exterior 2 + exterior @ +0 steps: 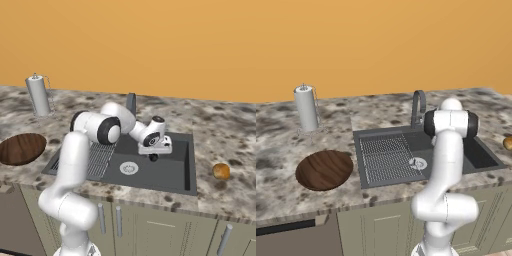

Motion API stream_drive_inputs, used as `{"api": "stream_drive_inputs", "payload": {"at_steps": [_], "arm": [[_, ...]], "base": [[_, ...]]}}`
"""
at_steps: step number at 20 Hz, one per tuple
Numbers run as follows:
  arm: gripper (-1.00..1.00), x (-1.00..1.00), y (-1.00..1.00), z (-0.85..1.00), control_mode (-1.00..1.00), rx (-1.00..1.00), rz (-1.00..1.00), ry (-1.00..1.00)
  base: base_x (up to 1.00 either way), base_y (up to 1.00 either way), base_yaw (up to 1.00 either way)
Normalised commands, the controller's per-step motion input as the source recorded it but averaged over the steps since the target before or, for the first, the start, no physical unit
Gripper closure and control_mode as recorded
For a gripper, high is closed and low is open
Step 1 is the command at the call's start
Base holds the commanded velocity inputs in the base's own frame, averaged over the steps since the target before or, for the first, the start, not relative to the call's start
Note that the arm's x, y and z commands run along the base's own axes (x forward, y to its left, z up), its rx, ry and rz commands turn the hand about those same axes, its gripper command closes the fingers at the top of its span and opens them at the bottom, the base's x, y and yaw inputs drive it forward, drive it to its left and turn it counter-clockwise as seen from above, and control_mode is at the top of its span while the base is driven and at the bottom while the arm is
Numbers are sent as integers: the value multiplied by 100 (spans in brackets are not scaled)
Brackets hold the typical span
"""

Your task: Remove the eggplant and potato from the sink. Then move the bowl and cup from the counter to the sink for washing.

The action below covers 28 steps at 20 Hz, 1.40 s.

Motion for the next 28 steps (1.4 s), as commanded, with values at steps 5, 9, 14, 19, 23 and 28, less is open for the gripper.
{"api": "stream_drive_inputs", "payload": {"at_steps": [5, 9, 14, 19, 23, 28], "arm": [[100, -15, -22, 46, -100, 0, -10, 4], [100, -11, -20, 48, -100, 0, -11, 0], [100, -6, -17, 50, -100, 0, -13, 0], [100, -4, -25, 45, -100, 0, -17, 0], [100, 0, -30, 35, -100, 0, -21, 2], [100, -1, -36, 27, -100, 0, -21, 5]], "base": [[0, 0, 0], [0, 0, 0], [0, 0, 0], [0, 0, 0], [0, 0, 0], [0, 0, 0]]}}
